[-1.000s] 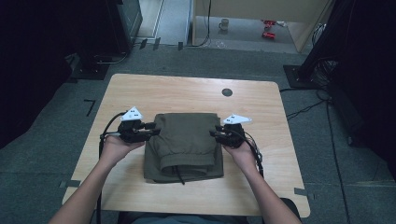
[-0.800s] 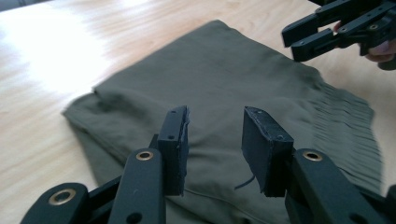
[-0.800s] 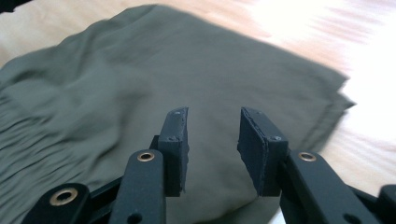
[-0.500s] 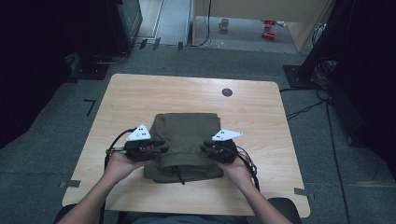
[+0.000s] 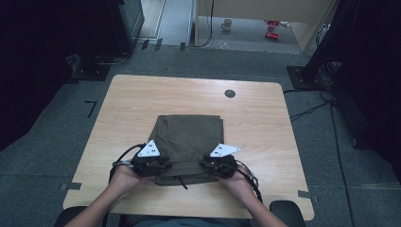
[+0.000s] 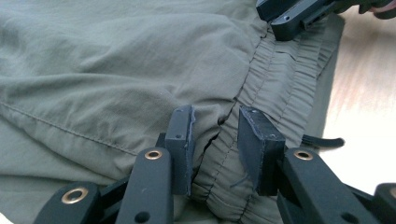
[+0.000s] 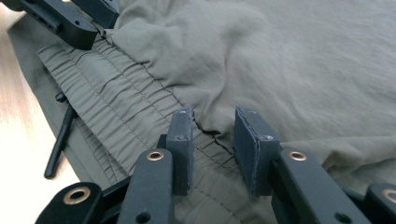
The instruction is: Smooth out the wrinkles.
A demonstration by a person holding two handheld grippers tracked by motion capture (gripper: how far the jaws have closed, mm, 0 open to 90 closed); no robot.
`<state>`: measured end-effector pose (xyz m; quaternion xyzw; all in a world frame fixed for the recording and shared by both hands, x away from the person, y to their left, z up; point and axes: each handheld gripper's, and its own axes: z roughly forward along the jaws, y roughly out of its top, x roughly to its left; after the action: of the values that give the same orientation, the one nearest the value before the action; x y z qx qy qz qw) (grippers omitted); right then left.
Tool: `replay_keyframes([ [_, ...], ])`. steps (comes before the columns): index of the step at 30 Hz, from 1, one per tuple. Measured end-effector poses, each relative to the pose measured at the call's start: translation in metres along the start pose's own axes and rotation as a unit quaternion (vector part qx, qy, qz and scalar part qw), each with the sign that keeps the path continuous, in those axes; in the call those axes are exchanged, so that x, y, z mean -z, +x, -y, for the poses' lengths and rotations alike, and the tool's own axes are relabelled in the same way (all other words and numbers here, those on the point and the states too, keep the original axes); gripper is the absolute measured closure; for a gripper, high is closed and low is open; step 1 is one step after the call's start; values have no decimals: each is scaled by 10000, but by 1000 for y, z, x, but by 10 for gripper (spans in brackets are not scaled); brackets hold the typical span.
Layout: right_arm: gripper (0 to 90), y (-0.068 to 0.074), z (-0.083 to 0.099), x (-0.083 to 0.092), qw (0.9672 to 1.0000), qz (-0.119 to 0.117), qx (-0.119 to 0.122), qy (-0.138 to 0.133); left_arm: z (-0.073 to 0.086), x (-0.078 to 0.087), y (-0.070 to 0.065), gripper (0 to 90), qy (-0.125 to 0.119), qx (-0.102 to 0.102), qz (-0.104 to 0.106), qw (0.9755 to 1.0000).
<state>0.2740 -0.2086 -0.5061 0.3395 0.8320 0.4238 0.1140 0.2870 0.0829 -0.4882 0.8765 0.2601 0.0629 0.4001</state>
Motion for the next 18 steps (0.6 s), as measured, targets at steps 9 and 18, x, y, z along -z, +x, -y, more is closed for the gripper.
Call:
replay_keyframes([
  [9,686,-2,4,-5,9999,-81,-153,-5,6,-3,-2,679,-55,114,-98,9999],
  [18,554,-11,-12,12,9991,-137,-262,-297,-5,14,7,487,-419,286,2,9987],
])
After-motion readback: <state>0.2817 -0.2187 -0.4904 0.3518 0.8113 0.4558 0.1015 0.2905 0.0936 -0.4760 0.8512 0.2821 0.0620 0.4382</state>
